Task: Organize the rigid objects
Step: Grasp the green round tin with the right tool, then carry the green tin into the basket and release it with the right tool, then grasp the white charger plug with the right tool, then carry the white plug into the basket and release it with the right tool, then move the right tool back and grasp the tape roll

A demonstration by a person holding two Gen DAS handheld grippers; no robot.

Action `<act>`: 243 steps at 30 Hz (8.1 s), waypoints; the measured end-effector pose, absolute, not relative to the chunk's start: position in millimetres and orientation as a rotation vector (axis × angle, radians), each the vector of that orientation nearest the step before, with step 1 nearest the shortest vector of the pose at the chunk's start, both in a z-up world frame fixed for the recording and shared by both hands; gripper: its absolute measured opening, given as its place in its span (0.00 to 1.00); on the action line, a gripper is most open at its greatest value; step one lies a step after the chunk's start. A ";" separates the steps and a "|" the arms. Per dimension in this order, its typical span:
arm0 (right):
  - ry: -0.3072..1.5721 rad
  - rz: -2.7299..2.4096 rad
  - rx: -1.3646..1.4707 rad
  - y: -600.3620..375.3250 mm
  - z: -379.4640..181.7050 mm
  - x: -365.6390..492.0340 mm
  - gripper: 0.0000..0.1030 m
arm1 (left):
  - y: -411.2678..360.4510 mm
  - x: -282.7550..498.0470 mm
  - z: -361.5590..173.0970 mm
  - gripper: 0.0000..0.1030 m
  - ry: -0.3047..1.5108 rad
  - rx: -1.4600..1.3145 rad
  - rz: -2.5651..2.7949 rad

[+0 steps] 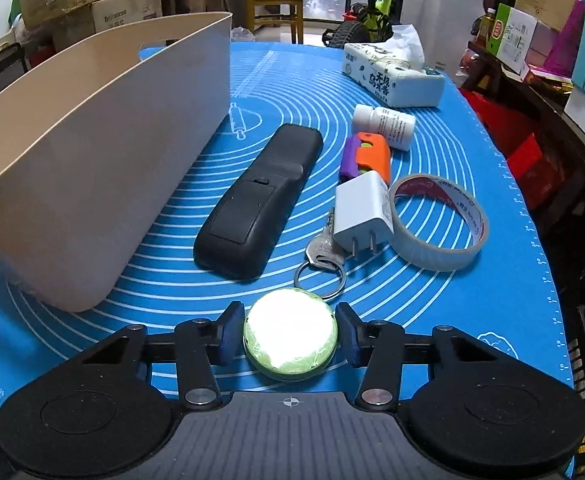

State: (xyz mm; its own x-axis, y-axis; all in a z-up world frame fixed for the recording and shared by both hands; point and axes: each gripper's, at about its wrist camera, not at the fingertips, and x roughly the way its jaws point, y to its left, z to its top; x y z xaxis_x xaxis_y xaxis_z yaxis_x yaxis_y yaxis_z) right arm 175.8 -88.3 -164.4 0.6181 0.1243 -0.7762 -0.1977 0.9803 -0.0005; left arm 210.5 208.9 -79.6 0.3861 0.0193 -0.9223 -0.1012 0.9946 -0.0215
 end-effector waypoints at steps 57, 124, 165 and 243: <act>1.064 0.402 -0.316 107.4 -113.5 273.5 0.53 | 207.5 212.6 -79.6 0.04 1.173 -0.064 0.078; 0.752 0.085 -0.439 -77.7 -165.0 229.7 0.43 | 206.1 213.2 -80.6 0.05 1.174 -0.064 0.077; 0.674 0.399 -0.179 58.1 -62.1 249.3 0.43 | 209.1 213.0 -78.6 0.05 1.178 -0.072 0.084; 0.829 0.123 -0.144 -145.0 -156.2 249.5 0.49 | 204.6 215.8 -82.3 0.05 1.180 -0.062 0.089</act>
